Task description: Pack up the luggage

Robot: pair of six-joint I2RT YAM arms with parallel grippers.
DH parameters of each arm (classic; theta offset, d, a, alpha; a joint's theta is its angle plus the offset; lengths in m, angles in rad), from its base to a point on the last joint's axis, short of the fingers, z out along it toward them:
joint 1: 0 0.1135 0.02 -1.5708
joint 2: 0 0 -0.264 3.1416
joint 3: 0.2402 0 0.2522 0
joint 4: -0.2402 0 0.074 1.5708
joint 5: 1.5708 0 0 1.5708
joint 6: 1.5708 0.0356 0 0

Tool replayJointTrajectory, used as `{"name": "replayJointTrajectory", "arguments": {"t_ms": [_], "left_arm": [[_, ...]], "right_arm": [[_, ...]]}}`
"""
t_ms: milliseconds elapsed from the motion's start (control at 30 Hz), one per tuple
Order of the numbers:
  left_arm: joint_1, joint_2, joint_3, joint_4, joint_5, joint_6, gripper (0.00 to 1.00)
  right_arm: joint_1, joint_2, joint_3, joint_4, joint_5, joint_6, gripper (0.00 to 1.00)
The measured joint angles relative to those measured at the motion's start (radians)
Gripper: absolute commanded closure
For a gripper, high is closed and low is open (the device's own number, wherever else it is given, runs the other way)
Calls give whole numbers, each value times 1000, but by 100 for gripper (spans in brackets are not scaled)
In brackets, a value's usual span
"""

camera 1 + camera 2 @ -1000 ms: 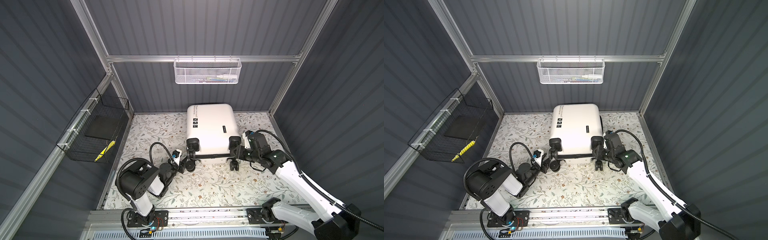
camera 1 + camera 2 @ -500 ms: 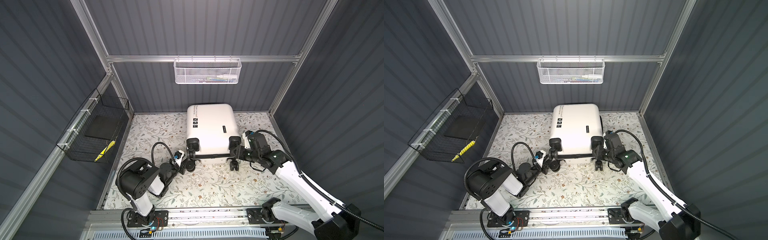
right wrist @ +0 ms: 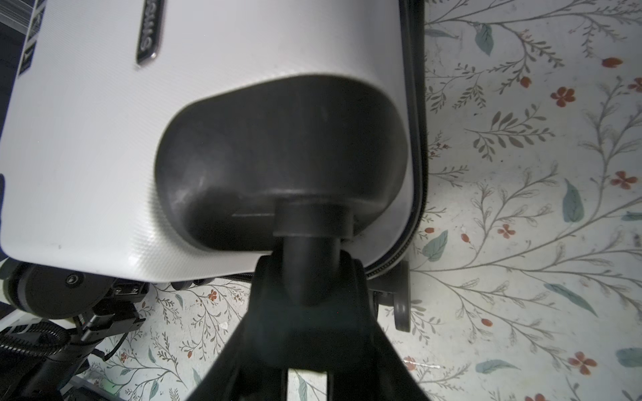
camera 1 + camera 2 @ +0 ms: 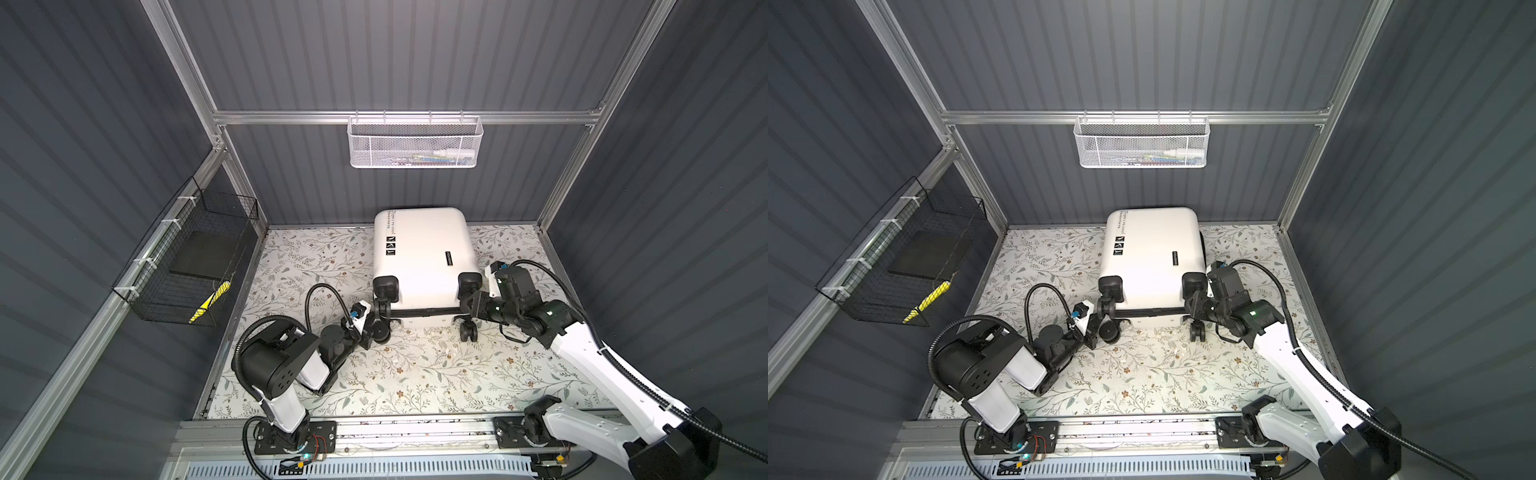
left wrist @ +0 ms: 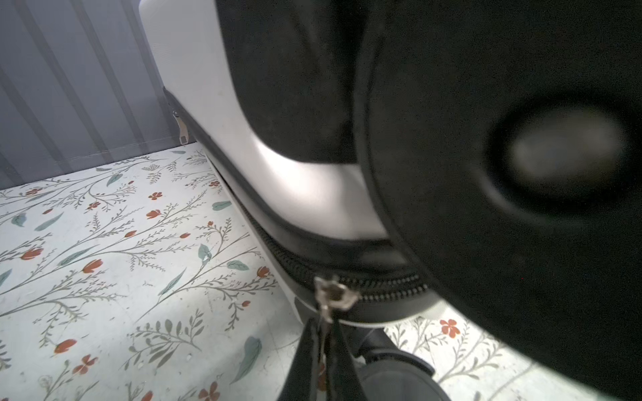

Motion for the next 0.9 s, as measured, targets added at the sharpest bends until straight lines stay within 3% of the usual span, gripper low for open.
{"name": "replayJointTrajectory", "arguments": {"t_ms": [67, 433, 900], "left_arm": [[0, 0, 0, 0, 0, -2, 100], [0, -52, -20, -39, 8, -38, 100], [-12, -425, -1, -534, 22, -44, 100]], "right_arm": [[0, 0, 0, 0, 0, 0, 98], [0, 0, 0, 0, -1, 0, 98], [0, 52, 114, -108, -8, -4, 100]]}}
